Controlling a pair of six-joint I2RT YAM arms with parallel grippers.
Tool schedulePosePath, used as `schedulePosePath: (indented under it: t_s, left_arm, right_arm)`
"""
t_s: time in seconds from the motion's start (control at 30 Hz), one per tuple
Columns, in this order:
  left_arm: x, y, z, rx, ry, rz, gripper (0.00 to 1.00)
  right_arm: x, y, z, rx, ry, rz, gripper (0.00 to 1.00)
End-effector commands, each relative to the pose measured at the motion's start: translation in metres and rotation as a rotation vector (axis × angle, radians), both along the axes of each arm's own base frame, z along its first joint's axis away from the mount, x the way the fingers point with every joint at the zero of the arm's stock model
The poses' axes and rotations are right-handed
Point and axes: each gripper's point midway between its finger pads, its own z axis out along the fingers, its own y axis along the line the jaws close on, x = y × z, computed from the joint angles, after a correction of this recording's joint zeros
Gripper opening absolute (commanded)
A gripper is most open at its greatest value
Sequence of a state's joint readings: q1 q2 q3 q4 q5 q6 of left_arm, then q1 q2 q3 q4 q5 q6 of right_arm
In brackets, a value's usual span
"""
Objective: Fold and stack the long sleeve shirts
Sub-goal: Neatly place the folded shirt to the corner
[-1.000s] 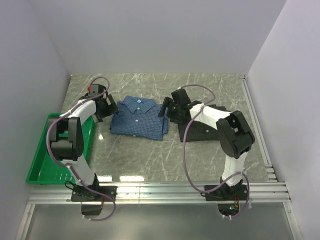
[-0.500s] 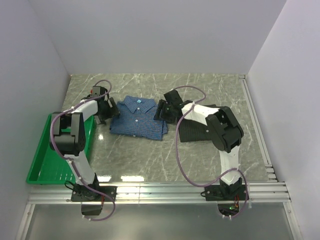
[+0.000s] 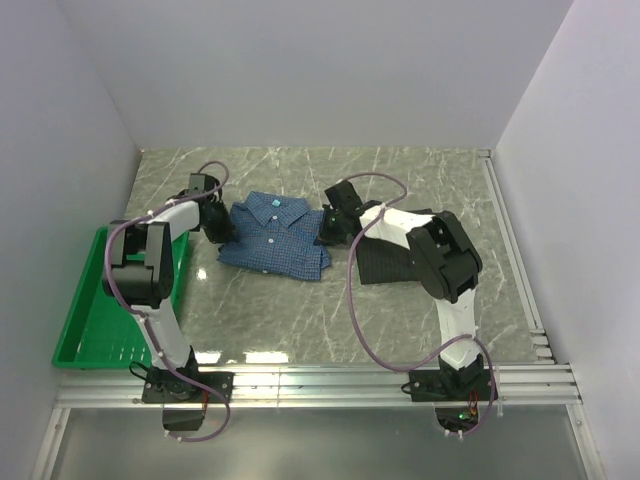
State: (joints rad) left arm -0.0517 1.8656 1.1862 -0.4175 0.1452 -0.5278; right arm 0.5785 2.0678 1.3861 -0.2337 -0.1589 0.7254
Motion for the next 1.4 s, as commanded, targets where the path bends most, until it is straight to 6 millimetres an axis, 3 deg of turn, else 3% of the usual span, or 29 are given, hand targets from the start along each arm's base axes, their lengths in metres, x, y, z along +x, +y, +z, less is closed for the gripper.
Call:
schedulePosePath:
  t_s: [0.0,0.17,0.23,0.27,0.4,0.47,0.63,0.7,0.83,0.93,0.97,1.0,1.03,1.07,1.13,1.17,1.2,1.3,1.33,1.37]
  left_arm:
    - [-0.005,-0.022,0.008,-0.062,-0.013,-0.047,0.01]
    - [-0.009,-0.027,0.033,-0.059,-0.074,-0.044,0.00]
    - [-0.010,-0.033,0.053,-0.066,-0.121,-0.052,0.01]
    - [-0.010,-0.036,0.061,-0.068,-0.135,-0.050,0.01]
    - [-0.011,-0.058,0.114,-0.086,-0.248,-0.065,0.01]
    - [-0.014,-0.076,0.144,-0.127,-0.310,-0.074,0.00]
    - [-0.029,-0.131,0.193,-0.251,-0.404,-0.093,0.00]
    - [-0.031,-0.148,0.206,-0.286,-0.433,-0.106,0.00]
    - [-0.040,-0.205,0.238,-0.383,-0.482,-0.195,0.01]
    - [-0.042,-0.245,0.249,-0.414,-0.515,-0.252,0.01]
    - [-0.039,-0.256,0.241,-0.413,-0.504,-0.265,0.00]
    - [-0.041,-0.270,0.241,-0.419,-0.516,-0.284,0.00]
    - [-0.038,-0.279,0.245,-0.421,-0.530,-0.294,0.00]
    - [-0.035,-0.289,0.230,-0.406,-0.510,-0.303,0.01]
    - [-0.035,-0.309,0.227,-0.412,-0.514,-0.331,0.00]
    - [-0.033,-0.317,0.214,-0.402,-0.497,-0.339,0.00]
    - [-0.035,-0.329,0.212,-0.403,-0.516,-0.349,0.01]
    - [-0.042,-0.352,0.185,-0.388,-0.489,-0.379,0.01]
    - [-0.040,-0.357,0.179,-0.391,-0.486,-0.379,0.01]
    - [-0.039,-0.363,0.162,-0.381,-0.468,-0.383,0.00]
  right_arm:
    - [0.006,0.012,0.017,0.005,-0.044,0.057,0.00]
    - [0.015,0.004,0.049,-0.031,-0.127,0.077,0.00]
    - [0.020,-0.003,0.064,-0.063,-0.176,0.082,0.00]
    - [0.020,-0.006,0.081,-0.069,-0.207,0.083,0.00]
    - [0.026,-0.030,0.119,-0.162,-0.298,0.103,0.00]
    - [0.028,-0.049,0.138,-0.232,-0.326,0.086,0.00]
    - [0.022,-0.101,0.178,-0.335,-0.372,0.080,0.00]
    - [0.021,-0.129,0.186,-0.369,-0.375,0.065,0.00]
    - [0.011,-0.194,0.201,-0.471,-0.378,-0.012,0.00]
    - [0.005,-0.244,0.202,-0.534,-0.380,-0.084,0.00]
    - [0.004,-0.255,0.201,-0.549,-0.384,-0.108,0.00]
    - [0.002,-0.276,0.206,-0.573,-0.394,-0.165,0.00]
    - [-0.001,-0.287,0.199,-0.594,-0.381,-0.191,0.00]
    - [-0.003,-0.296,0.197,-0.600,-0.375,-0.213,0.00]
    - [-0.006,-0.320,0.191,-0.605,-0.370,-0.280,0.00]
    - [-0.006,-0.328,0.188,-0.609,-0.368,-0.301,0.00]
    - [-0.007,-0.343,0.181,-0.633,-0.360,-0.346,0.00]
    - [-0.006,-0.356,0.157,-0.644,-0.315,-0.375,0.00]
    - [-0.007,-0.371,0.152,-0.658,-0.295,-0.418,0.00]
    - [-0.007,-0.376,0.147,-0.669,-0.281,-0.432,0.00]
